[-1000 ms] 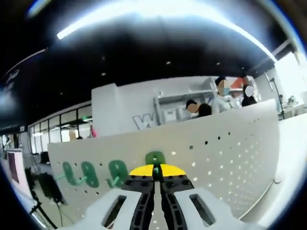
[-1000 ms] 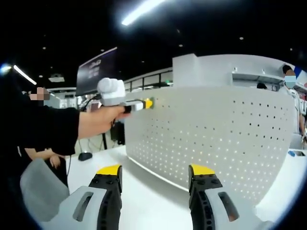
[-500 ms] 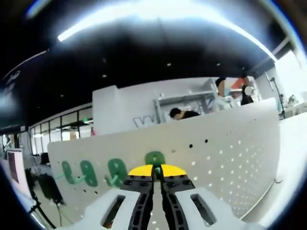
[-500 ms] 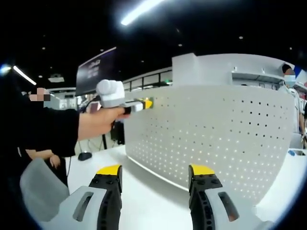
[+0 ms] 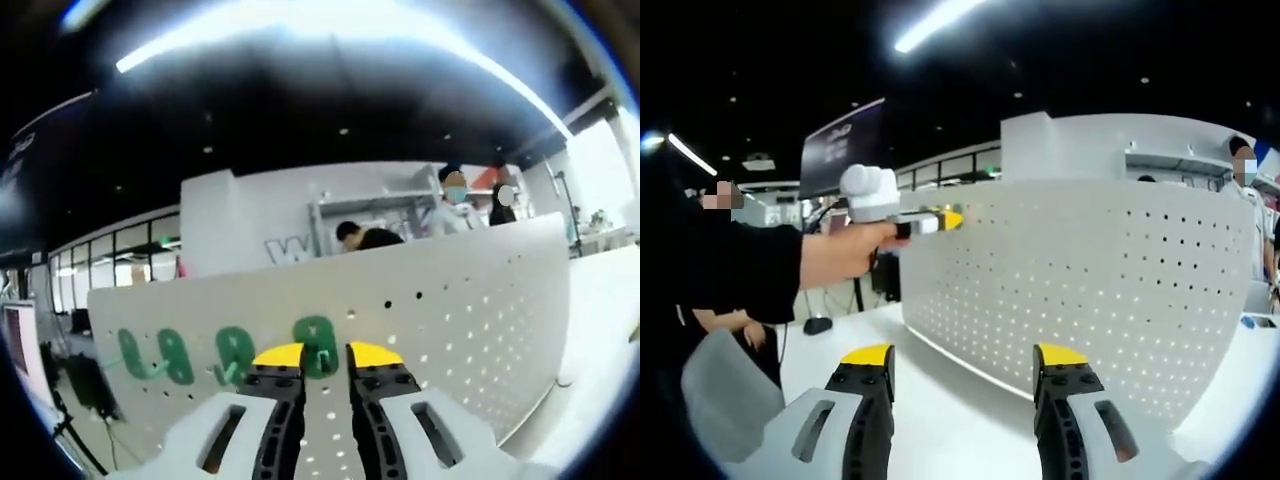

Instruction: Insert the hook assembly into the mounting plate slot until the hook locks in place.

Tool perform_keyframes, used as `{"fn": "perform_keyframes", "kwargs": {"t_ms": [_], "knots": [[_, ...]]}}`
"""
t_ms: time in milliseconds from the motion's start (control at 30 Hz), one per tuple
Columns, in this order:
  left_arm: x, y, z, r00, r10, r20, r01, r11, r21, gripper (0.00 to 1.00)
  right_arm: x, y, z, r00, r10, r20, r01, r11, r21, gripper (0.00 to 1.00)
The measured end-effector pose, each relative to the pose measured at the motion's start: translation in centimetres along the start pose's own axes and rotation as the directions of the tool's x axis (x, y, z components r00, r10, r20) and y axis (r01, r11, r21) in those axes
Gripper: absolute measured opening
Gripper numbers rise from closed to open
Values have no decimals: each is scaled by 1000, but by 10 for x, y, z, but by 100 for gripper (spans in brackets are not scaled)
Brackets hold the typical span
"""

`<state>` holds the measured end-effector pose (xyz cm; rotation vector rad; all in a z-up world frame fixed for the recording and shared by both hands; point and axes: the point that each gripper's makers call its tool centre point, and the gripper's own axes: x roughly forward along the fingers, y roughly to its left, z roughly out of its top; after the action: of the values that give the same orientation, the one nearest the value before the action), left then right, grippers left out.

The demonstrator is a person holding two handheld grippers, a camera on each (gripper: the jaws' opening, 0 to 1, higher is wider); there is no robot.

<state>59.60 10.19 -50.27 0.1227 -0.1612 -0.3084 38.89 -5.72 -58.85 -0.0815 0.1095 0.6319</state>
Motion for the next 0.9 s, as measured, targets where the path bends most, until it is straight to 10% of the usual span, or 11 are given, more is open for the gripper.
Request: {"fn": "perform_keyframes", "kwargs": {"t_ms": [900], "knots": [[-32, -13, 11, 998, -69, 5, 69, 997, -16, 47, -3, 5, 7, 1000, 7, 20, -6, 1000, -15, 56]]}}
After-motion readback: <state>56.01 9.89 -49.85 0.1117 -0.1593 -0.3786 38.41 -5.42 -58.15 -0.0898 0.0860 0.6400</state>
